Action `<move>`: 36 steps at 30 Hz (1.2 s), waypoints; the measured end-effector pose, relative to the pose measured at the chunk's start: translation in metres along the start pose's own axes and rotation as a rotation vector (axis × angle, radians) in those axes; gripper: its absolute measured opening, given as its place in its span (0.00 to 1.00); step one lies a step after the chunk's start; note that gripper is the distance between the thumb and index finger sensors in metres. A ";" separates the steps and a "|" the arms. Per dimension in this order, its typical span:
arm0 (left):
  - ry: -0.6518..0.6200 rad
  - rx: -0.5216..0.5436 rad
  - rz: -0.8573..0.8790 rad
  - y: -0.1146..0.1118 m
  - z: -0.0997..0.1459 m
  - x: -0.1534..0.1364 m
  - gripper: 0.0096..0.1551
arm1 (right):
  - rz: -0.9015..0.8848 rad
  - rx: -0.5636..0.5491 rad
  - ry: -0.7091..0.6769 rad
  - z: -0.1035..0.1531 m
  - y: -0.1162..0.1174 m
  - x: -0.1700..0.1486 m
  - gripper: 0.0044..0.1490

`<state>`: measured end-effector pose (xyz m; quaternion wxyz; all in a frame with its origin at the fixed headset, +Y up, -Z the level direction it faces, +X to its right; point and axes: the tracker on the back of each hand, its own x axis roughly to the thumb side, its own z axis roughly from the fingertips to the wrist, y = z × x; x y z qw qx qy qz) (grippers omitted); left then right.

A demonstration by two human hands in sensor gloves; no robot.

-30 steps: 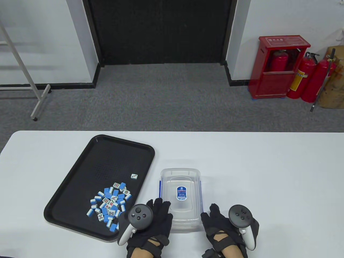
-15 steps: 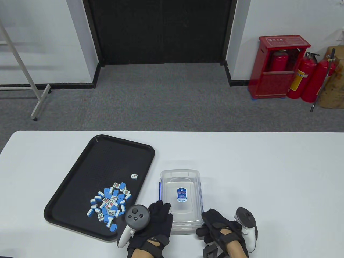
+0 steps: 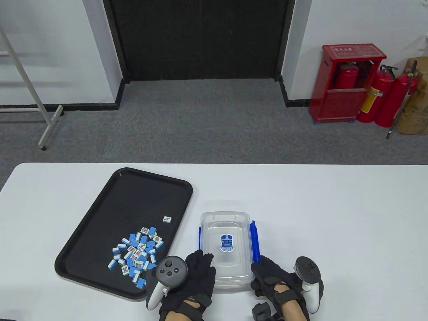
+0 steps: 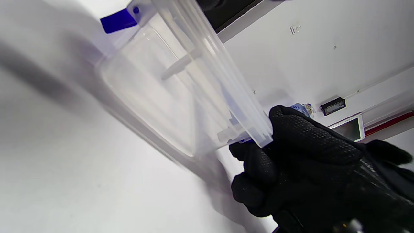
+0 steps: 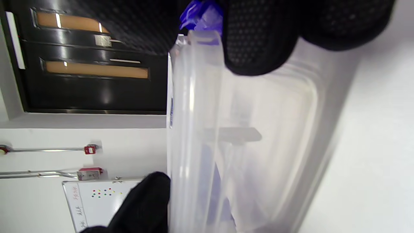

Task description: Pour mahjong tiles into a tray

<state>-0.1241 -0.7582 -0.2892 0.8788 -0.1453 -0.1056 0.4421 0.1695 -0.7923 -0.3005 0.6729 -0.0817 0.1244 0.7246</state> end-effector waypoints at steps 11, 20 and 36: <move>-0.004 -0.033 0.024 -0.006 0.001 0.003 0.38 | 0.075 0.029 -0.013 -0.003 0.007 -0.002 0.51; -0.005 -0.039 0.024 -0.007 0.001 0.004 0.38 | 0.100 -0.007 -0.047 -0.003 0.014 0.001 0.56; -0.002 -0.042 0.028 -0.009 0.000 0.005 0.38 | 0.128 -0.082 -0.035 -0.003 0.012 0.004 0.47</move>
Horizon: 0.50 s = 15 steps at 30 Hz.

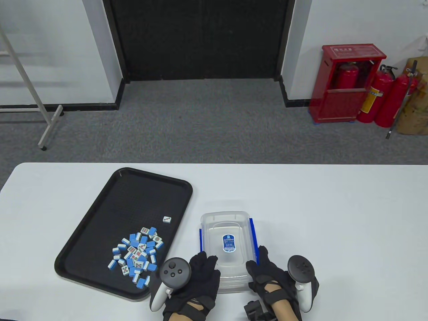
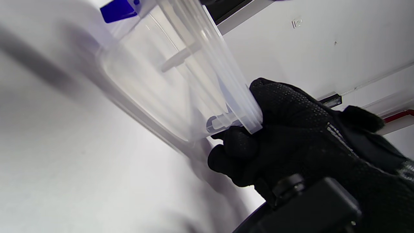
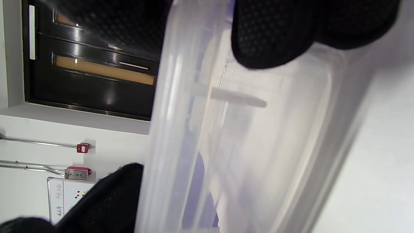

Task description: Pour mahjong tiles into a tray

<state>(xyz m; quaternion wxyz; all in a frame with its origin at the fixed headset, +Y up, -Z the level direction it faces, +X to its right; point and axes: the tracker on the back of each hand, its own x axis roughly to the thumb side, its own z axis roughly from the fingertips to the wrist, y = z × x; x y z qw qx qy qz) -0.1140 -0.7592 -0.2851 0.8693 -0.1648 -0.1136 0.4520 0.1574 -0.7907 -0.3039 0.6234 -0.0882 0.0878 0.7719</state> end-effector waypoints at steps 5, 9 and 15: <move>0.001 -0.002 0.002 -0.001 0.000 0.000 0.38 | 0.056 0.003 -0.017 0.000 0.002 0.002 0.46; 0.008 -0.013 0.028 -0.001 -0.001 -0.002 0.38 | 0.068 0.006 -0.021 0.001 0.002 0.003 0.47; 0.081 0.092 0.029 0.005 -0.001 -0.011 0.41 | 0.129 -0.002 -0.018 0.004 -0.002 0.004 0.49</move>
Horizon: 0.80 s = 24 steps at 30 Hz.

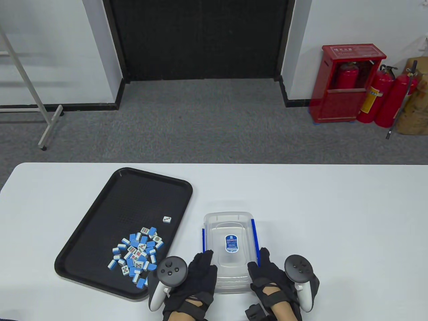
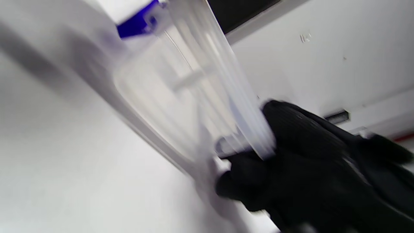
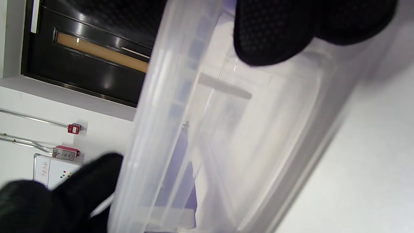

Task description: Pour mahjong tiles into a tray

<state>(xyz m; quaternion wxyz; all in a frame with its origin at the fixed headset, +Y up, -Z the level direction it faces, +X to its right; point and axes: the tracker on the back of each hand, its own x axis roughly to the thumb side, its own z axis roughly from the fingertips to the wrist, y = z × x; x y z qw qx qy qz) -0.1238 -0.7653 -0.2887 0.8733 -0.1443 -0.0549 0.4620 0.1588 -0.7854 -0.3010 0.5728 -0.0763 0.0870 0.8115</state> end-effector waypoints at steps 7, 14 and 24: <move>0.160 -0.099 0.251 -0.006 -0.002 -0.028 0.45 | 0.022 0.034 0.006 0.002 -0.010 -0.004 0.49; 0.184 -0.234 0.544 -0.025 -0.008 -0.037 0.48 | 0.035 0.064 0.011 0.003 -0.010 -0.003 0.50; 0.210 -0.165 0.492 -0.017 -0.008 -0.038 0.52 | 0.042 0.068 0.011 0.004 -0.010 -0.003 0.50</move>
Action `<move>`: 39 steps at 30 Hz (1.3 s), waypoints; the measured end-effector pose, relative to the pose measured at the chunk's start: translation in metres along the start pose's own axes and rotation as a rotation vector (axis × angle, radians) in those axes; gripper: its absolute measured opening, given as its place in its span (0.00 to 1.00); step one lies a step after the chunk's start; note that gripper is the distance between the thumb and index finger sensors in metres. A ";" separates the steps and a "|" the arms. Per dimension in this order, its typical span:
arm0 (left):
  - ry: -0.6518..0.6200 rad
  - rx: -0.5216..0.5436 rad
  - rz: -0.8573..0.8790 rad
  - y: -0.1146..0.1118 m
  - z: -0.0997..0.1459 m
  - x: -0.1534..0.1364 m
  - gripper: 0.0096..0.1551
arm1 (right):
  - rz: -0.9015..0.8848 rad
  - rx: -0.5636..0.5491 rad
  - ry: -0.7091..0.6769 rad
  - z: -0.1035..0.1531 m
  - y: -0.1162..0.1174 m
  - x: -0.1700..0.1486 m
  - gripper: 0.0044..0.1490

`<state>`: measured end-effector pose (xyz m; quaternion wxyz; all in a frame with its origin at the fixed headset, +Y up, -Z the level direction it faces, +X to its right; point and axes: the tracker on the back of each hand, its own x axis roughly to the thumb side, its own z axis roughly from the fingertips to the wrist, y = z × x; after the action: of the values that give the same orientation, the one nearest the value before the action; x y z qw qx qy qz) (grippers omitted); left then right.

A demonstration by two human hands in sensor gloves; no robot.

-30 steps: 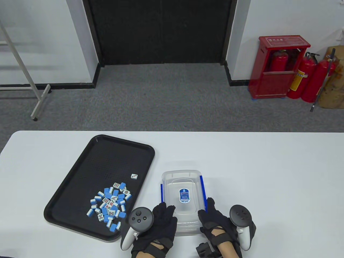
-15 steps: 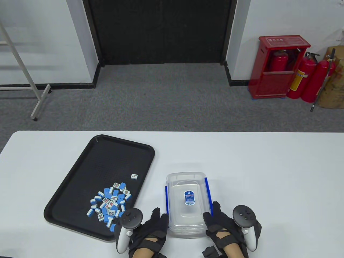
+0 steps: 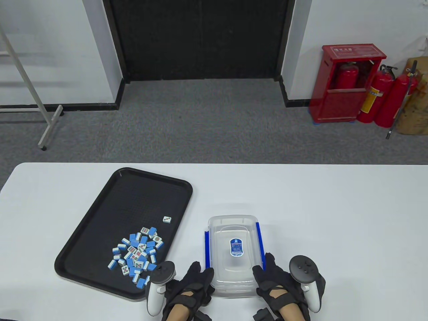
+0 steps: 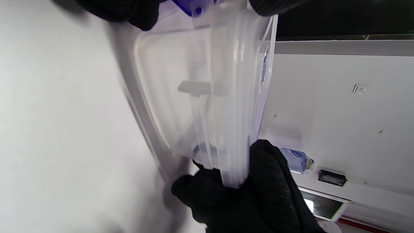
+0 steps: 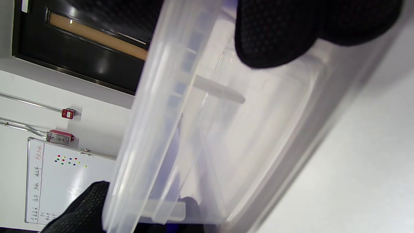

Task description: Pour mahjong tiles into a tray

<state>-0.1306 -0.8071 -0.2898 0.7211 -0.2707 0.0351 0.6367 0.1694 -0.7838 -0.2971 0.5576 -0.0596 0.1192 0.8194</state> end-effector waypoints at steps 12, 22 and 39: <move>-0.062 0.092 -0.090 0.001 0.003 0.009 0.42 | 0.022 0.010 -0.003 0.000 0.000 0.001 0.50; -0.167 0.206 -0.324 -0.013 0.008 0.024 0.41 | 0.039 0.015 -0.009 0.001 0.002 0.002 0.50; -0.192 0.309 -0.424 -0.020 0.013 0.030 0.37 | 0.140 -0.003 -0.014 0.005 0.013 0.011 0.49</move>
<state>-0.1097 -0.7750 -0.2836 0.8710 -0.0970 0.0060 0.4816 0.1537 -0.7770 -0.2931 0.4998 -0.0463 0.1182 0.8568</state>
